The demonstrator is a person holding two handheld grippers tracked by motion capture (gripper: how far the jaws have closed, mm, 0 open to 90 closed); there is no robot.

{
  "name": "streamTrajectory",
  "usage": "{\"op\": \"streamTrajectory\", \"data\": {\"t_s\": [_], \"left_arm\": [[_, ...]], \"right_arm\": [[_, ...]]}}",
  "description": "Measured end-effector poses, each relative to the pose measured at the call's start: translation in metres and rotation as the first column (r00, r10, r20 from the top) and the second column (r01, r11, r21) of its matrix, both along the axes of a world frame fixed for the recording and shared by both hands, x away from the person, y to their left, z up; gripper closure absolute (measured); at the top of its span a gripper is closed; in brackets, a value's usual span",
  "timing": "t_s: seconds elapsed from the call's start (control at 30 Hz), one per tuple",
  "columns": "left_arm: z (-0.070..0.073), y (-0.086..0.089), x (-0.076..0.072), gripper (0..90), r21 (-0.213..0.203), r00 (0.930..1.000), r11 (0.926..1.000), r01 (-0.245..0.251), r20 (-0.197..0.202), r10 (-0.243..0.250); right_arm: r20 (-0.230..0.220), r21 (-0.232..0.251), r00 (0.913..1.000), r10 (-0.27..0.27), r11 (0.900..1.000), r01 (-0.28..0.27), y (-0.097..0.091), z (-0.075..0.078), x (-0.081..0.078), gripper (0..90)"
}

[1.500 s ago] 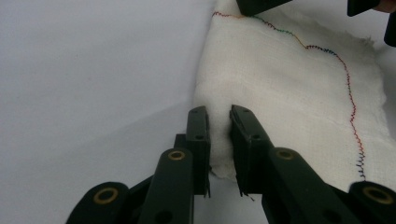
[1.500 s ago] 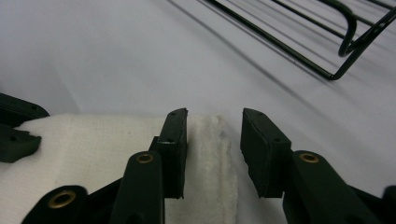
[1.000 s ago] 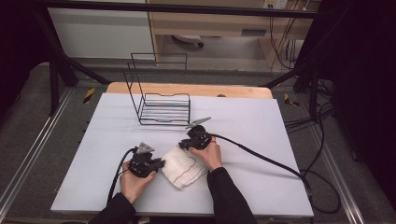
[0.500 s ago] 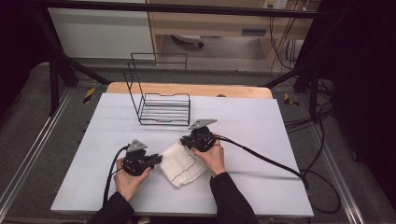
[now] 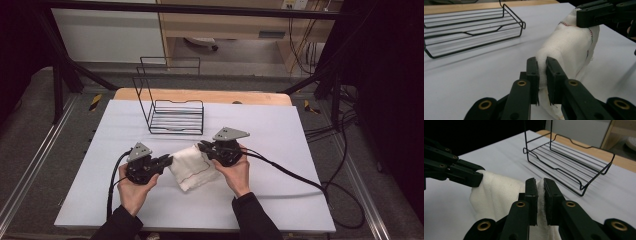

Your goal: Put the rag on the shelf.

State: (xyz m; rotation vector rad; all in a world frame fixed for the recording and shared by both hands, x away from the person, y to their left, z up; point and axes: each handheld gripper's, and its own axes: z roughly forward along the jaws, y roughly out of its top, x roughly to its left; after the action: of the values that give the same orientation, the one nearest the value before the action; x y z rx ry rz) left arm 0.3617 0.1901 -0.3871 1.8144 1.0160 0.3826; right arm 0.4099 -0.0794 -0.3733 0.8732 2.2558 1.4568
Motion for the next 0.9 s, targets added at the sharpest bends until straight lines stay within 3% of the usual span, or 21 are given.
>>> {"op": "streamTrajectory", "data": {"t_s": [0.23, 0.47, 0.9], "left_arm": [[0.02, -0.001, 0.0, 81.5, -0.006, 0.9973, 0.9999, 0.01, 0.073, -0.009], [0.037, -0.004, 0.0, 81.6, -0.03, 0.991, 0.9991, 0.029, 0.131, -0.025], [0.064, -0.007, 0.005, 81.7, -0.042, 0.9791, 0.9985, 0.037, 0.202, -0.027]], "right_arm": [[0.087, 0.081, 0.9947, -0.055, 0.9955, 0.048, -0.004, 0.011, -0.009, 82.4], [0.186, 0.155, 0.9774, -0.102, 0.9852, 0.073, -0.01, 0.022, -0.017, 82.4], [0.224, 0.246, 0.9635, -0.146, 0.9651, 0.089, -0.018, 0.039, -0.02, 82.5]]}}
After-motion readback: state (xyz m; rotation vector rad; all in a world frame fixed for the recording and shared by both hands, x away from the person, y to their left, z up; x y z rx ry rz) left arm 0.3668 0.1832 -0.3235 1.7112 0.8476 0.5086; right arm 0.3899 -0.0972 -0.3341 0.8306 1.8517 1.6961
